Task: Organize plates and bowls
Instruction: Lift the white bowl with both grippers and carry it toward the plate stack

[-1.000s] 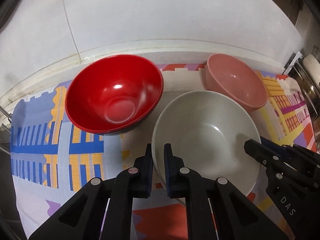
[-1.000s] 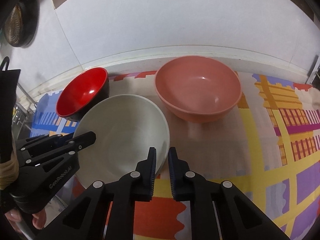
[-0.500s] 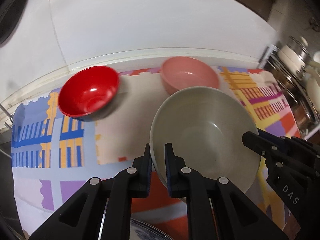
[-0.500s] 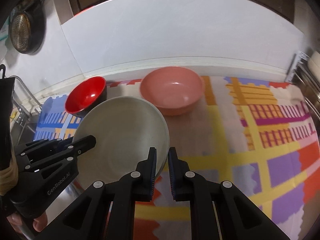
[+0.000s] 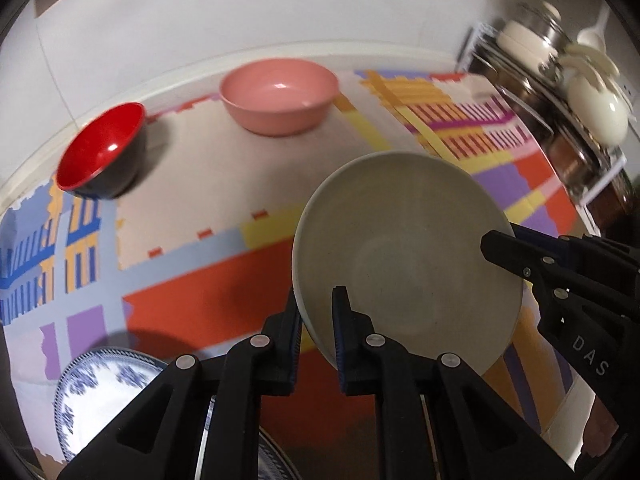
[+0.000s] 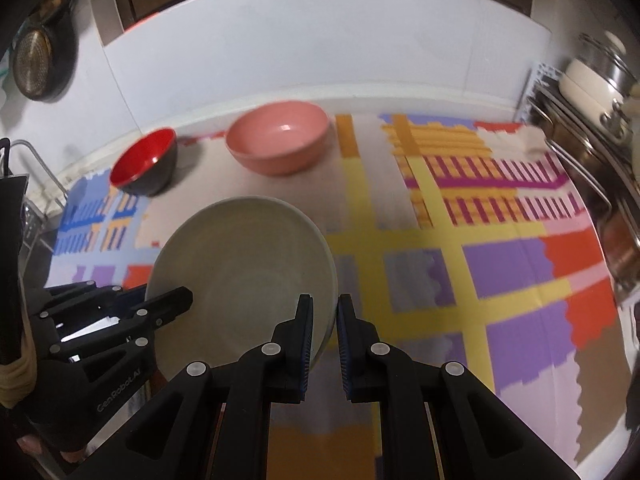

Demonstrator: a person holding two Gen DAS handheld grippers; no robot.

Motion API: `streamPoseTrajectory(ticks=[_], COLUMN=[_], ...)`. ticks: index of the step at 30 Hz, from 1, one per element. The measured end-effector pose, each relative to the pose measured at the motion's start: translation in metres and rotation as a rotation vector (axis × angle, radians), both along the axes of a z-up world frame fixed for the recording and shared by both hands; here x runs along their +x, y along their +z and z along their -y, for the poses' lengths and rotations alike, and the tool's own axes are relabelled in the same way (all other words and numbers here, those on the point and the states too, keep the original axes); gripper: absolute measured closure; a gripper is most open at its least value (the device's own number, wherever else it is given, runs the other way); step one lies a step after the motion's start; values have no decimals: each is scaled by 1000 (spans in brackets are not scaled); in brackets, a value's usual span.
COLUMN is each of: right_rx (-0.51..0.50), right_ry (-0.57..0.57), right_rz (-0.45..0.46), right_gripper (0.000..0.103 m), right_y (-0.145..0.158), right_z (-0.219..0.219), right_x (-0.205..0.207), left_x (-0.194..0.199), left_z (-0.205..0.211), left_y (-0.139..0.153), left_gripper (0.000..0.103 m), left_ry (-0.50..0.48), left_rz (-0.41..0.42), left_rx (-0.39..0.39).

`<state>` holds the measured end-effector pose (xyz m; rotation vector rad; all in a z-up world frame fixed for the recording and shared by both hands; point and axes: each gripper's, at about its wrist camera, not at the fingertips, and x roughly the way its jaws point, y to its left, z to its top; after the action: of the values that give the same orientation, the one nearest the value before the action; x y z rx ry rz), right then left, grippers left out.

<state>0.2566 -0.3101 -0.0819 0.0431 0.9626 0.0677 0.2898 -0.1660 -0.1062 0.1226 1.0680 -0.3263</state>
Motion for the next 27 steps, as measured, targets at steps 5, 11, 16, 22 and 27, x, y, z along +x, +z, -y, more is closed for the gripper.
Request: streamPoseTrajectory(ticks=[5,11,16,22,27], right_rx=[-14,-8,-11,-10,-3], right_ry=[-14,-28,-34,-32,-26], right_rz=[-43,-69,-88,-99,-105], right_gripper=[89,89,89,89,89], right_y=[-13,-21,-25,-28,-31], right_z=[10,17,21,21,21], right_x=[-14,-24,-29,-33,-33], left_x=[-11,-20,-26,-28,-29], left_z=[8,14,18,17,17], left_y=[-9,-14,-19,-20,-20], left_gripper=[87,87,86,87,86], left_ry=[-25,-39,-50,-37,-31], left_rz=[-35,-65,-92,-98,-97], left_rx=[7,7,6,-1,-1])
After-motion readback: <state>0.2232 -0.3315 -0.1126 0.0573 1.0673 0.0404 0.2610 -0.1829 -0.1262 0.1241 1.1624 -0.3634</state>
